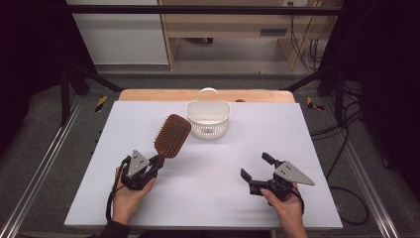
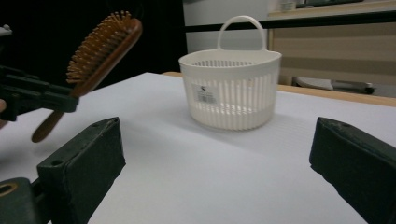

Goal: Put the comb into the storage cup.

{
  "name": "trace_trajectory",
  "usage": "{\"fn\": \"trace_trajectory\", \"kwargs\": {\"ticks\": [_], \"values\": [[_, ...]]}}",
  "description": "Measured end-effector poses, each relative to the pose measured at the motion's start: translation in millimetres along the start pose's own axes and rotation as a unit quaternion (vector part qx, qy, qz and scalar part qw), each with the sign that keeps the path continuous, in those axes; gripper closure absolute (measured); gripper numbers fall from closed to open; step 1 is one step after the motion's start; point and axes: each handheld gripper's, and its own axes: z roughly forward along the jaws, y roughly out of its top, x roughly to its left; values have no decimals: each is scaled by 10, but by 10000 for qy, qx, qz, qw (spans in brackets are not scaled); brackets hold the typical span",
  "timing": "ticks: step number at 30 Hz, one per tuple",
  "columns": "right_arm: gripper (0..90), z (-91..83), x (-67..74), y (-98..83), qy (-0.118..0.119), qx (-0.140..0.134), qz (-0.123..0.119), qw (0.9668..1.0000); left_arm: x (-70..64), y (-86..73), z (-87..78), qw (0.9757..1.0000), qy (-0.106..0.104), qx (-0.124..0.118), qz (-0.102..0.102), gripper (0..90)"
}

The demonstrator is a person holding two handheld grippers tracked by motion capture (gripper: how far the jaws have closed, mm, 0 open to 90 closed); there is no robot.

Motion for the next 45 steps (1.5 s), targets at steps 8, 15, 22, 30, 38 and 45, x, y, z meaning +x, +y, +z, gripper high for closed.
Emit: {"fn": "trace_trajectory", "kwargs": {"ticks": [8,15,22,30,38,45], "values": [[60,311,131,170,215,12,322,9992,-72,1,-38,9996,91,-247,-75,724],[66,490,206,193,279,140,484,9983,-154,12,-7,9993,45,-366,-85,724],[76,516,340,241,311,245,715,9967,-191,-14,-10,9991,8,-418,-110,724],[75,602,400,369,424,156,770,9960,-235,-18,-15,9989,-17,-472,-24,724],[64,624,422,515,573,-50,950,9938,-349,-7,-9,9986,-80,-521,110,724],[63,687,439,459,748,11,1231,9896,-425,6,11,9983,-161,-534,170,724]]}}
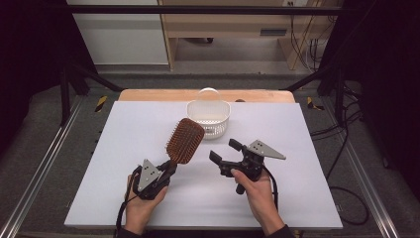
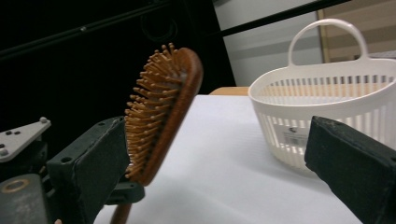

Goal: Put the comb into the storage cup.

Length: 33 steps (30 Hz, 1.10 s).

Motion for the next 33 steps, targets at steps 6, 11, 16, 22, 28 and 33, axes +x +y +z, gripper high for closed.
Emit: {"fn": "trace_trajectory", "kwargs": {"ticks": [6,11,16,22,28,33], "values": [[63,77,42,-30,177,19,232,9996,-31,9,-14,10000,-41,-34,36,724],[67,210,75,-55,268,77,313,9991,-45,13,-27,9999,-81,-80,63,724],[85,296,147,-39,195,129,305,9993,-64,23,-26,9997,-173,-146,85,724],[144,398,238,-12,500,134,499,9974,-93,41,-38,9996,-192,-185,114,724],[213,491,299,65,640,134,620,9959,-123,62,-59,9993,-204,-234,195,724],[266,526,303,134,708,113,687,9951,-118,65,-77,9992,-212,-281,200,724]]}}
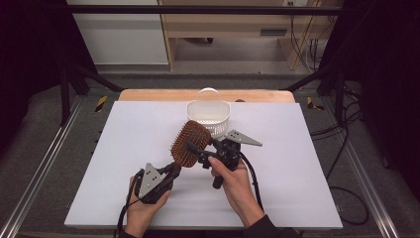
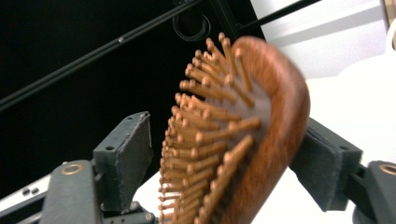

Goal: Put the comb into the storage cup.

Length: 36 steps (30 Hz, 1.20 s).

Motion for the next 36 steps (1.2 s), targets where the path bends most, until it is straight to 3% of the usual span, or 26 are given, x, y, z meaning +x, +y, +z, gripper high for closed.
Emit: {"fn": "trace_trajectory", "kwargs": {"ticks": [6,14,21,25,26,29,36], "values": [[336,61,-42,117,88,42,182,9998,14,-8,-1,10000,-2,25,11,724],[422,101,-64,126,158,-2,326,9993,34,-29,10,9999,-75,3,-70,724],[430,127,-50,107,204,-52,380,9991,39,-30,1,9999,-71,-20,-149,724],[423,171,-49,88,268,134,521,9982,16,-14,5,9999,-92,-38,-56,723],[424,175,-34,82,175,131,443,9988,4,-10,10,9999,-105,-52,-64,723],[430,162,-13,95,95,-60,475,9988,0,-2,5,9999,-60,-88,-39,723],[422,131,-10,115,246,-77,521,9983,39,-18,-12,9999,-3,-94,-64,724]]}}
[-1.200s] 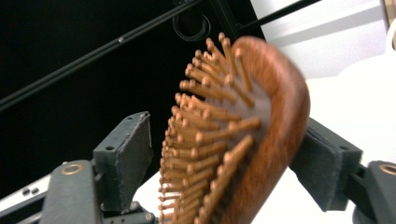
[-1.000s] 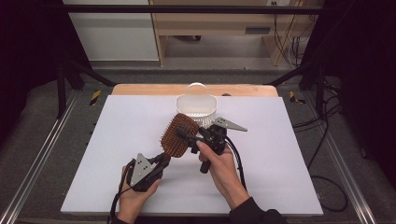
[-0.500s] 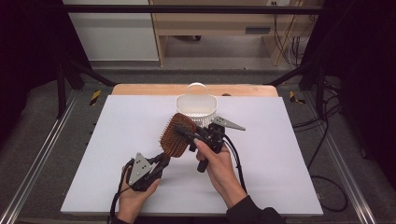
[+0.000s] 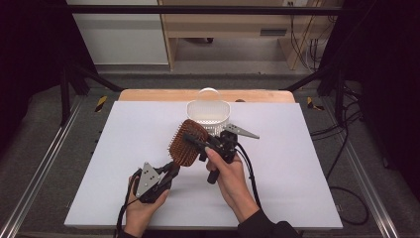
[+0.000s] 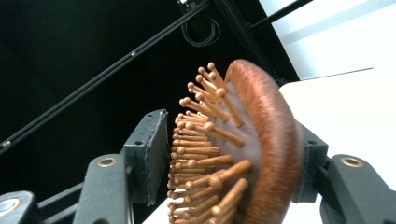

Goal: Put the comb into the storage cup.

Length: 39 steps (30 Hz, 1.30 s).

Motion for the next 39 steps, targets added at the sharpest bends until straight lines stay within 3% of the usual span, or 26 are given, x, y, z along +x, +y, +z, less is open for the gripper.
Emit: {"fn": "trace_trajectory", "kwargs": {"ticks": [8,27,34,39], "values": [[480,-19,17,16,74,10,22,10000,13,-15,4,10000,-12,-24,-58,724],[525,96,172,55,-280,168,-392,9987,73,-40,4,9994,-30,-92,-330,721],[525,122,185,62,-326,158,-340,9988,83,-48,2,9992,-2,-143,-380,717],[523,119,185,94,-421,82,-370,9984,115,-67,-5,9976,25,-228,-650,662]]}}
